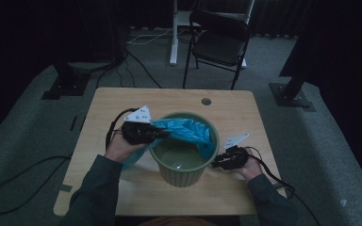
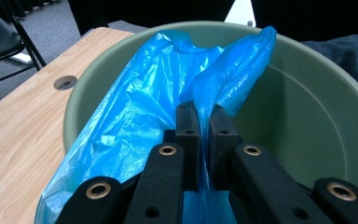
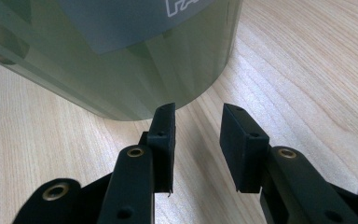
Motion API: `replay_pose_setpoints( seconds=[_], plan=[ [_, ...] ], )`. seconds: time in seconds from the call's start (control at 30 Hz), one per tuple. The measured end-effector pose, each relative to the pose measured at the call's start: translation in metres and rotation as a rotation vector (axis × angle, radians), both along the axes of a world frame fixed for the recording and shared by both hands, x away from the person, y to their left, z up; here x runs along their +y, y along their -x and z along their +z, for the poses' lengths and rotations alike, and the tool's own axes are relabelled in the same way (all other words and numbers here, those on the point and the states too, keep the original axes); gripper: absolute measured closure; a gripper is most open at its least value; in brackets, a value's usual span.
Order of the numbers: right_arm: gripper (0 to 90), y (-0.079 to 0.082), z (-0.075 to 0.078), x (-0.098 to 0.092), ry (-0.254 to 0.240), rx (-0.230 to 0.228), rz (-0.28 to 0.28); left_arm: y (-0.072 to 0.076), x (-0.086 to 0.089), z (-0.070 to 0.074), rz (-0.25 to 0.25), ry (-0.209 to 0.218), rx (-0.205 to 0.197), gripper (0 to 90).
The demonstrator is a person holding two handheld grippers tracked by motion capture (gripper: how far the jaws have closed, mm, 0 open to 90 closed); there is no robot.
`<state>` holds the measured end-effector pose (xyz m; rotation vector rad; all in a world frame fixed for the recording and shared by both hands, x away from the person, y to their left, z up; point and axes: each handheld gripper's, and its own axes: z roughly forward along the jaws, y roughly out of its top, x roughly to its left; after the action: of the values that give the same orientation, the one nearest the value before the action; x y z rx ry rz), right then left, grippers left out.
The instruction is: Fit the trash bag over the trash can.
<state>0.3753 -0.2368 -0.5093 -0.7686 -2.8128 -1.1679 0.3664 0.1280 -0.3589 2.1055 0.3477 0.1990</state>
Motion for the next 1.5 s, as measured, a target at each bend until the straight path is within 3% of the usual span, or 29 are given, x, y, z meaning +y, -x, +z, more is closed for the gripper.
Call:
replay_pose_setpoints(
  seconds=[0.17,0.27,0.4,0.67,0.8,0.93,1.07,1.13,1.17,1.27,1.3,1.47,1.5],
  plan=[
    [65.6,0.0,0.0,-0.001,-0.002,-0.003,-0.002,-0.001,-0.016,0.0,-0.017,-0.022,-0.004,83.6],
    [65.5,0.0,0.001,-0.002,-0.003,-0.004,-0.003,-0.001,-0.015,-0.001,-0.011,-0.027,-0.001,78.3],
    [65.5,0.0,0.0,-0.002,-0.003,-0.001,-0.004,-0.001,-0.002,0.001,0.018,0.021,0.012,71.6],
    [65.4,0.0,0.0,-0.001,0.001,0.0,0.0,-0.002,0.011,0.003,0.039,0.079,0.029,68.4],
    [65.3,0.0,0.0,-0.001,0.001,-0.001,-0.001,-0.001,0.006,0.0,0.033,0.049,0.025,70.5],
    [65.3,0.001,0.006,-0.005,-0.018,-0.018,-0.017,-0.001,-0.007,-0.01,0.016,-0.036,0.033,79.8],
    [65.3,0.002,0.011,-0.008,-0.035,-0.031,-0.02,-0.002,-0.01,-0.011,0.007,-0.046,0.046,79.7],
    [65.3,0.002,0.01,-0.008,-0.031,-0.031,-0.019,-0.002,-0.01,-0.01,0.008,-0.048,0.046,75.3],
    [65.3,0.002,0.009,-0.007,-0.029,-0.028,-0.019,-0.002,-0.01,-0.009,0.006,-0.038,0.047,75.3],
    [65.3,0.001,0.008,-0.006,-0.026,-0.024,-0.015,0.001,-0.004,-0.003,0.002,0.027,0.039,63.6],
    [65.3,0.001,0.008,-0.005,-0.025,-0.022,-0.015,0.001,-0.004,-0.003,0.002,0.027,0.039,61.7],
    [65.3,0.001,0.007,-0.006,-0.022,-0.02,-0.016,0.004,0.004,0.005,0.025,0.076,0.012,57.5],
    [65.3,0.001,0.007,-0.006,-0.023,-0.021,-0.016,0.005,0.01,0.01,0.045,0.107,0.004,57.5]
  ],
)
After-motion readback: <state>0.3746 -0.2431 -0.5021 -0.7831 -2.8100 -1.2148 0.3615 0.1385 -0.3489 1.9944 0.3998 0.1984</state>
